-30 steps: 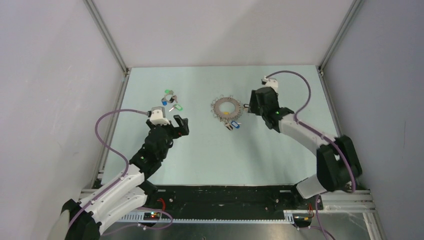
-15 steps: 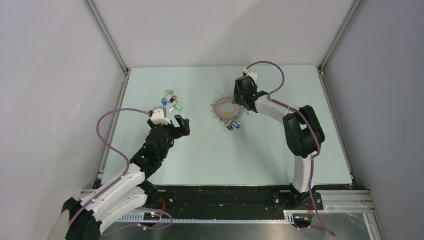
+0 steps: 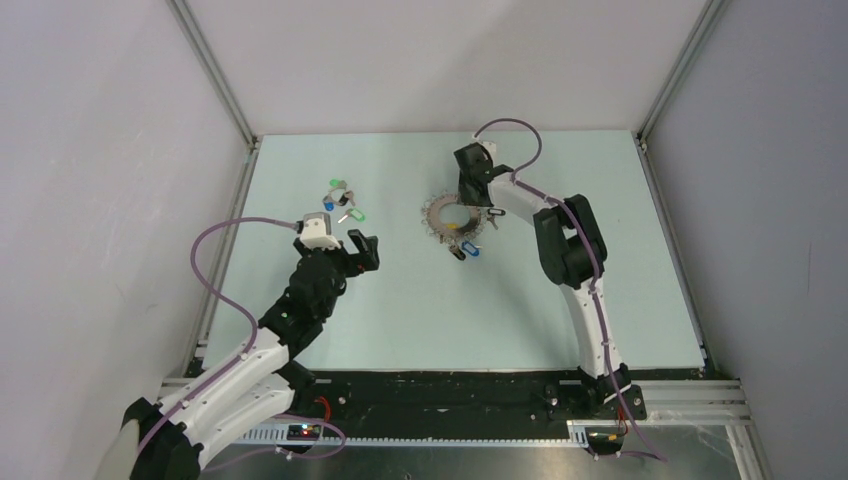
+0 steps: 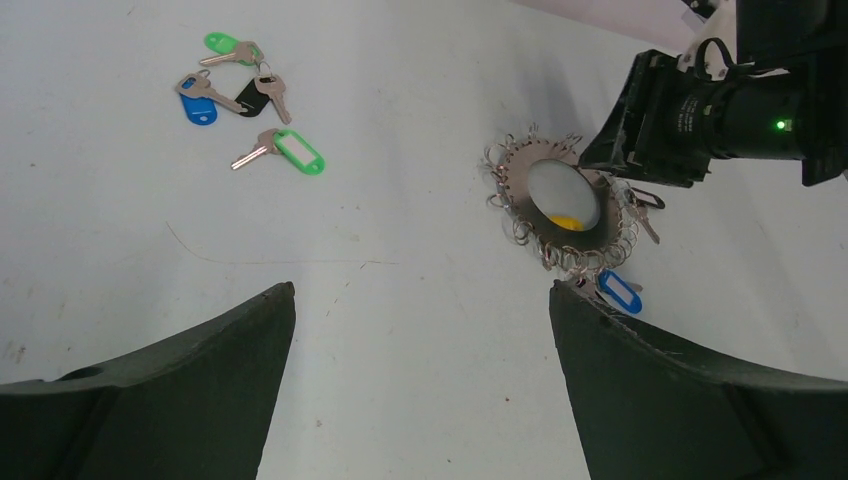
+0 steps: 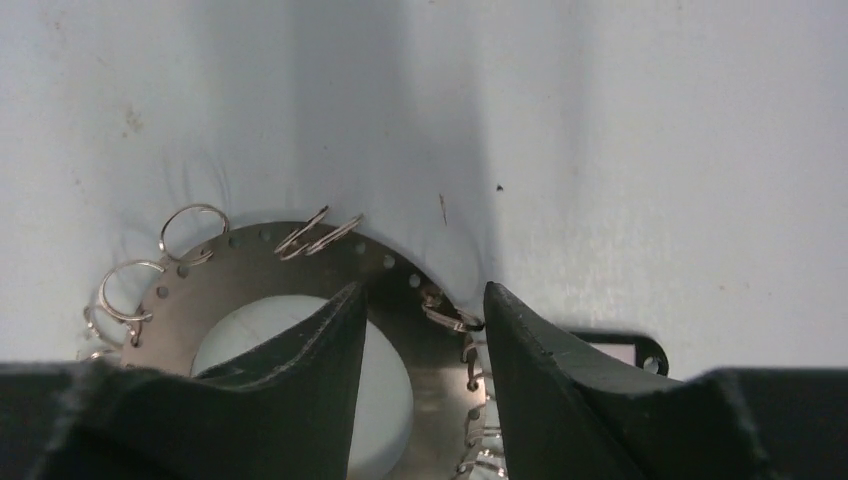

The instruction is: Remove the keys from the keyring

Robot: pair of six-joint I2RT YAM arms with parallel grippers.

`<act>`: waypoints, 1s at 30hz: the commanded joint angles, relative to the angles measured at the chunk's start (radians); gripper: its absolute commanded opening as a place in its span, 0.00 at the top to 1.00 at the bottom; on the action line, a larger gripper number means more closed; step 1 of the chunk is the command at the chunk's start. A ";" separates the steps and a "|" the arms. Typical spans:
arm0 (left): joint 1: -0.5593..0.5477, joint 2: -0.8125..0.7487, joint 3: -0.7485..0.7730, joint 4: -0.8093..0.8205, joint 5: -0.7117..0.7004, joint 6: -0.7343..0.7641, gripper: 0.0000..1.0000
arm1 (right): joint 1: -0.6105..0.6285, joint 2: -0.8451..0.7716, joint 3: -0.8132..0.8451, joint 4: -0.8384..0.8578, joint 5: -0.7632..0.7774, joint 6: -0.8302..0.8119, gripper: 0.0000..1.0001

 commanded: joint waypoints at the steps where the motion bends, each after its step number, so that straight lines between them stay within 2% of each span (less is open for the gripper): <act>1: -0.002 -0.015 0.030 0.042 0.002 -0.013 0.00 | -0.030 0.053 0.126 -0.113 -0.051 -0.026 0.57; 2: -0.002 -0.015 0.031 0.043 0.002 -0.013 0.00 | -0.031 0.064 0.140 -0.129 -0.054 -0.030 0.62; 7: -0.002 -0.011 0.033 0.043 -0.002 -0.010 0.00 | -0.035 0.024 0.089 -0.124 -0.117 -0.064 0.98; 8: -0.002 -0.010 0.033 0.043 -0.001 -0.009 0.00 | -0.035 0.010 0.055 -0.119 -0.130 -0.067 1.00; 18: -0.002 0.035 0.050 0.045 0.032 -0.001 0.00 | -0.031 -0.332 -0.331 0.063 -0.230 0.014 1.00; 25: -0.002 0.095 0.069 0.068 0.127 0.010 0.00 | -0.001 -0.538 -0.457 0.064 -0.252 0.062 1.00; 30: -0.003 0.134 0.078 0.111 0.241 0.022 0.00 | 0.018 -0.693 -0.538 0.127 -0.259 0.080 1.00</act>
